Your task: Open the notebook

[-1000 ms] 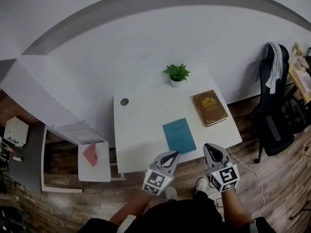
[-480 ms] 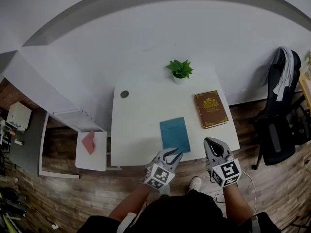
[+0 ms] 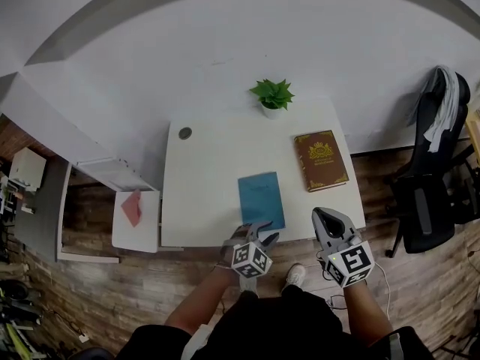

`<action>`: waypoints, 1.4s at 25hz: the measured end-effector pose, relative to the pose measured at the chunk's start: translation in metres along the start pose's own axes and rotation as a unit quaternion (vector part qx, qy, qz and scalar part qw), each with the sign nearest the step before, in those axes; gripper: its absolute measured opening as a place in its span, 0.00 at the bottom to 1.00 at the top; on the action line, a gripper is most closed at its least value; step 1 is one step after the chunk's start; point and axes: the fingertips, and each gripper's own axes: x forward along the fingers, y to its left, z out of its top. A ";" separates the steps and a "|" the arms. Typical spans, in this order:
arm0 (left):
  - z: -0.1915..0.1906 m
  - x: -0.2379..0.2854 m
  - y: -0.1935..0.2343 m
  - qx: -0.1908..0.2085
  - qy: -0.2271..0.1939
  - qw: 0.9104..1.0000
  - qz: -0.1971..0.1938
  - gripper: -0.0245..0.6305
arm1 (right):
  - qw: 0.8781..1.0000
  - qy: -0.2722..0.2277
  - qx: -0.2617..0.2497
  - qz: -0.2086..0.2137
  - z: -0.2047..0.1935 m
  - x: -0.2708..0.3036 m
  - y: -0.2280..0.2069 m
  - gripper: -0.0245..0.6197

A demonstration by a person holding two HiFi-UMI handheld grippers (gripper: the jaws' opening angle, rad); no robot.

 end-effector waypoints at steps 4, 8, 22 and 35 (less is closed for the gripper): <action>-0.009 0.021 -0.008 0.024 0.031 0.999 -0.015 0.28 | 0.999 -0.006 0.035 0.008 -0.004 -0.004 -0.010 0.04; -0.019 0.038 -0.009 0.029 0.056 0.998 -0.021 0.28 | 0.999 -0.014 0.047 0.014 -0.002 -0.003 -0.016 0.04; -0.037 0.059 -0.016 0.059 0.091 0.993 -0.051 0.17 | 0.996 -0.009 0.087 0.011 -0.019 -0.011 -0.025 0.04; -0.008 0.009 0.008 -0.052 -0.022 0.998 0.041 0.05 | 0.996 -0.005 0.086 0.031 -0.016 0.002 -0.003 0.04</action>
